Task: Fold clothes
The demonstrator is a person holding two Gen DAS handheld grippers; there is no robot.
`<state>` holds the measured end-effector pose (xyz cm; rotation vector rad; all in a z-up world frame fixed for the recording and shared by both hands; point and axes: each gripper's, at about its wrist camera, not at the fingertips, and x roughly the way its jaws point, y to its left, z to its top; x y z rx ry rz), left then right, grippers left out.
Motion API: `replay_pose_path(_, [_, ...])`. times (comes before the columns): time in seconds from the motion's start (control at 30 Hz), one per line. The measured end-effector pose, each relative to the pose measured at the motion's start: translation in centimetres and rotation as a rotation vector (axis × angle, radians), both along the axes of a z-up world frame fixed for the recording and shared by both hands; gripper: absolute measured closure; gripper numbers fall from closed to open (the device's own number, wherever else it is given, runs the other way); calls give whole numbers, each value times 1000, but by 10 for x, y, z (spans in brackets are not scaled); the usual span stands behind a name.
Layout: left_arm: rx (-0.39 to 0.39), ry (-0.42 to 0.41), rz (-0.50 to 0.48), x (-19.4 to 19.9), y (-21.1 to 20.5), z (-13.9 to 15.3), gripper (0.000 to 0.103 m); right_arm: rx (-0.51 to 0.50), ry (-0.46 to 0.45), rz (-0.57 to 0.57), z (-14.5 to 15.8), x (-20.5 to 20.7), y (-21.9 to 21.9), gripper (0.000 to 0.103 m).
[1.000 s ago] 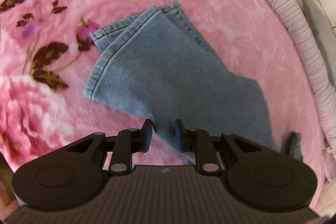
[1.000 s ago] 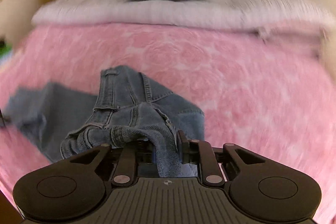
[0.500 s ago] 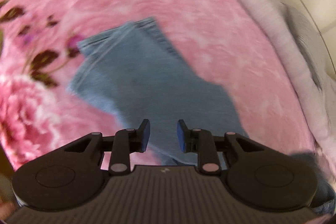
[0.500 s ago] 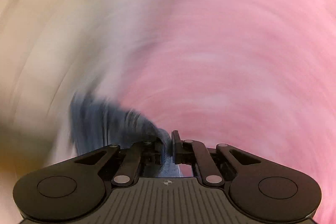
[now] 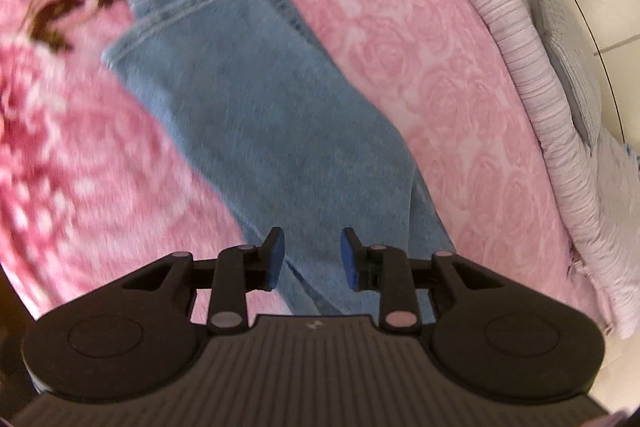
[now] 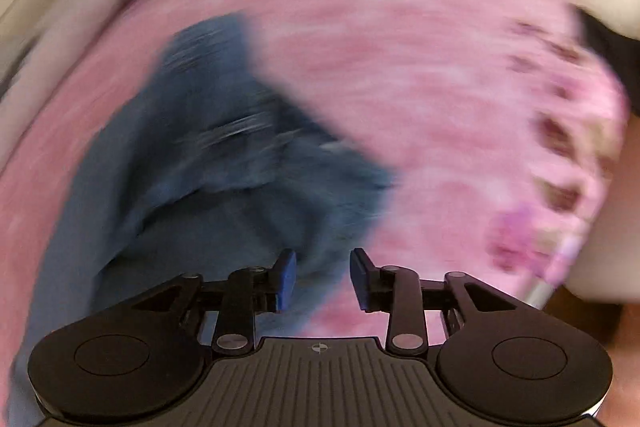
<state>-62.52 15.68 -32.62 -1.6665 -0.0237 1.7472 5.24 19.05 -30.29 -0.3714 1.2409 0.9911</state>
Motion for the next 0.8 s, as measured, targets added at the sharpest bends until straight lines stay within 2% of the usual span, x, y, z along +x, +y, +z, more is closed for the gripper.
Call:
replay_pose_path(0.07, [-10, -39, 30, 0, -4, -9, 76, 33, 157, -20, -9, -2, 8, 67])
replay_pose_path(0.13, [2, -84, 88, -3, -8, -21, 76, 59, 326, -114, -25, 2, 13, 66])
replay_pose_path(0.2, [8, -114, 155, -9, -11, -34, 76, 77, 429, -187, -38, 2, 19, 66])
replay_pose_path(0.3, [7, -134, 248, -20, -12, -52, 76, 86, 446, -206, -47, -6, 32, 66])
replay_pose_path(0.4, [-17, -133, 273, -26, -10, -62, 78, 86, 427, -170, -49, -17, 40, 66])
replay_pose_path(0.43, [-25, -128, 270, -26, -9, -63, 83, 91, 428, -161, -50, -19, 43, 66])
replay_pose_path(0.47, [-32, -122, 265, -26, -8, -63, 90, 101, 431, -156, -52, -22, 45, 66])
replay_pose_path(0.6, [-28, -86, 195, -25, -10, -51, 96, 146, 453, -186, -55, -27, 50, 66])
replay_pose_path(0.73, [-31, -91, 123, -31, -5, -34, 98, 190, 485, -232, -56, -27, 52, 66])
replay_pose_path(0.77, [-27, -93, 108, -33, -3, -30, 103, 201, 488, -242, -54, -27, 48, 66])
replay_pose_path(0.8, [-21, -82, 89, -33, -1, -25, 103, 211, 492, -253, -51, -26, 44, 66])
